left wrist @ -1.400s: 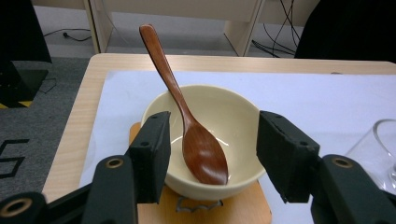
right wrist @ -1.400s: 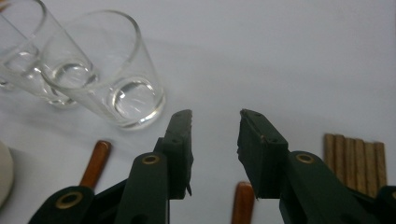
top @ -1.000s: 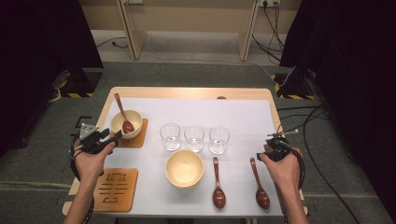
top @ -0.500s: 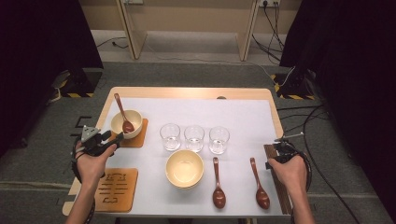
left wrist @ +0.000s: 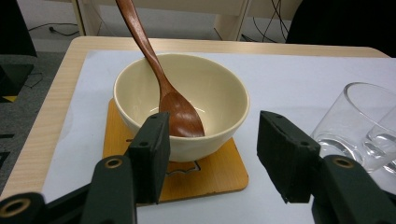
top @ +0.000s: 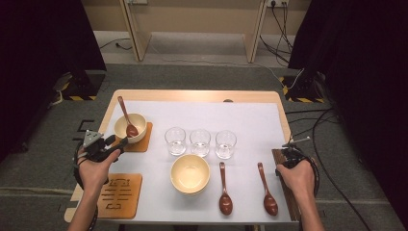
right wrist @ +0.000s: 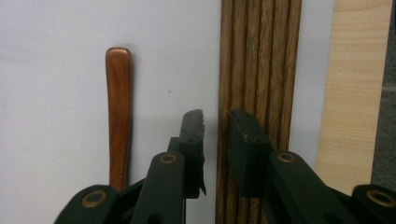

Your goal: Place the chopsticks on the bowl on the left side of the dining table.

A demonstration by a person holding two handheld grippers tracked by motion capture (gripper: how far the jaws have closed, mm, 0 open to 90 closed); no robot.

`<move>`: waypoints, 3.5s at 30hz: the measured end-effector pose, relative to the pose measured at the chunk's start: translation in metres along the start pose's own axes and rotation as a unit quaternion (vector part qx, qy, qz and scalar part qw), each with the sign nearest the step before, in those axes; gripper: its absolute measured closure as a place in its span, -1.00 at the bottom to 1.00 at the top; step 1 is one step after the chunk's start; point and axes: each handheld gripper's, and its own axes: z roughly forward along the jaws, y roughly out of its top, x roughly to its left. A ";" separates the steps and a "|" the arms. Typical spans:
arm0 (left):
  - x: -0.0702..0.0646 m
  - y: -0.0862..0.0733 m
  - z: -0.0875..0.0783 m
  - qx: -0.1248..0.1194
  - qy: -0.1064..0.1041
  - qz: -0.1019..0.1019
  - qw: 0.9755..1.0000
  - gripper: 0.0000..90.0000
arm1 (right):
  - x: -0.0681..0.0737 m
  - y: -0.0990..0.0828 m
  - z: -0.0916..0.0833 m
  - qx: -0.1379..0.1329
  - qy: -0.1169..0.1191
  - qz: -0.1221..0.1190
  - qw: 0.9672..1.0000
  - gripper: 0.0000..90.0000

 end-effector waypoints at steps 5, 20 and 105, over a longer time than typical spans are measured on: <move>0.000 0.000 -0.001 -0.002 -0.001 0.000 1.000 -0.03 | 0.002 0.002 0.004 0.005 0.000 -0.007 1.000 0.73; 0.009 0.000 -0.004 -0.005 0.004 -0.010 1.000 -0.03 | 0.008 0.002 0.004 0.057 -0.001 -0.027 0.998 0.72; 0.005 0.000 -0.016 -0.018 -0.014 -0.014 1.000 -0.03 | 0.037 0.037 -0.050 -0.185 0.015 -0.035 0.982 0.90</move>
